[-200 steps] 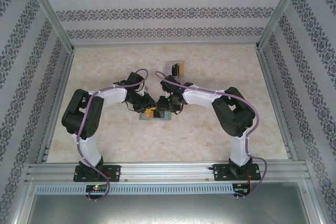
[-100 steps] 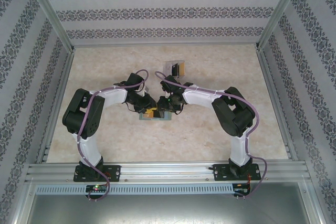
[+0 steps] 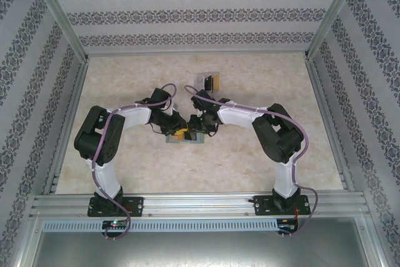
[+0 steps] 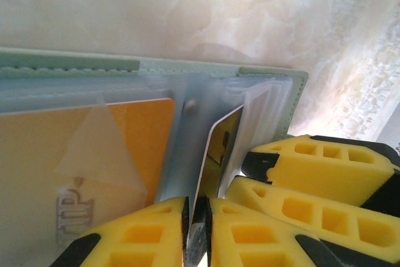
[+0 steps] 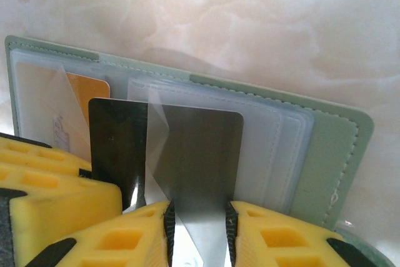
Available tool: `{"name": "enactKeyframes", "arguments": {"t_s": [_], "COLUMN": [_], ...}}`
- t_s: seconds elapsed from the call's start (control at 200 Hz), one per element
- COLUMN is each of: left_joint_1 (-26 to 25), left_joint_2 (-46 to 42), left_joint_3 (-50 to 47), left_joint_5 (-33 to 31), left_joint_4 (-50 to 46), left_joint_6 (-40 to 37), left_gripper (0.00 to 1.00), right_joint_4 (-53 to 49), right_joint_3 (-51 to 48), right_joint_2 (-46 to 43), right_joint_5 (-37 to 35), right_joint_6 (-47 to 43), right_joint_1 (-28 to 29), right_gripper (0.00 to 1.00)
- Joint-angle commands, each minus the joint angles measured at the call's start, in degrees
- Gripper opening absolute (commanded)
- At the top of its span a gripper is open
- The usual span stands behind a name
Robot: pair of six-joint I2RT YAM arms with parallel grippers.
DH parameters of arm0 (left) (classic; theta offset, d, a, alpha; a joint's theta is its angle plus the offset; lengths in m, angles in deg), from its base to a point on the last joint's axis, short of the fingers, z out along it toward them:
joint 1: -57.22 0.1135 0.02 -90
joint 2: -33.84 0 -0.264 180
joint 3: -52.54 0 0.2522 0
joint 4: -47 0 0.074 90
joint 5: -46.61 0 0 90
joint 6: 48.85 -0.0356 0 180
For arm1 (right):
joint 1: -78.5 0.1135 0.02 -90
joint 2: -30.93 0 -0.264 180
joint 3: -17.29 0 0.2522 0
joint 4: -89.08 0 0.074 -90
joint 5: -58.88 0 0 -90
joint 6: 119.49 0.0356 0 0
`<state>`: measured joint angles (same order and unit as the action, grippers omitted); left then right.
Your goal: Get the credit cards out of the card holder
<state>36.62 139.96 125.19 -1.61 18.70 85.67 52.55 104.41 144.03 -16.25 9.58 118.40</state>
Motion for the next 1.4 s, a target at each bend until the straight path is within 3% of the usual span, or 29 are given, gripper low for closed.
{"name": "enactKeyframes", "arguments": {"t_s": [0.0, 0.32, 0.674, 0.874, 1.059, 1.199, 1.394], "left_joint_1": [-0.56, 0.11, 1.09, 2.04, 2.46, 2.75, 2.79], "left_joint_2": [-1.18, -2.88, -8.43, -13.11, -17.14, -18.93, -19.64], "left_joint_3": [-0.68, -0.18, 4.50, 8.18, 9.85, 9.39, 9.34], "left_joint_5": [2.78, -0.48, -8.24, -12.93, -12.50, -7.31, 0.74], "left_joint_4": [3.10, -1.63, -17.92, -24.44, -21.46, -14.56, -3.39], "left_joint_6": [0.52, -3.08, -14.13, -16.56, -13.95, -10.39, -4.01], "left_gripper": [0.16, 0.00, 0.00, 0.00, 0.00, 0.00, 0.00], "right_joint_4": [-2.11, -2.20, -3.29, -0.32, 9.42, 16.34, 25.65], "right_joint_3": [-0.59, -1.14, -0.80, -0.06, -3.35, -7.13, -11.79], "right_joint_2": [2.30, 1.35, -0.53, -5.40, -12.73, -17.61, -21.15], "right_joint_5": [-1.33, -2.42, -3.69, 0.51, 7.11, 11.80, 22.33], "right_joint_6": [-0.22, 0.09, 0.05, -1.24, 0.50, 1.55, 5.29], "right_joint_1": [0.36, 0.44, -0.06, -0.81, -2.39, -5.92, -12.49], "right_gripper": [0.31, 0.31, 0.30, 0.35, 0.47, 0.58, 0.66]}}
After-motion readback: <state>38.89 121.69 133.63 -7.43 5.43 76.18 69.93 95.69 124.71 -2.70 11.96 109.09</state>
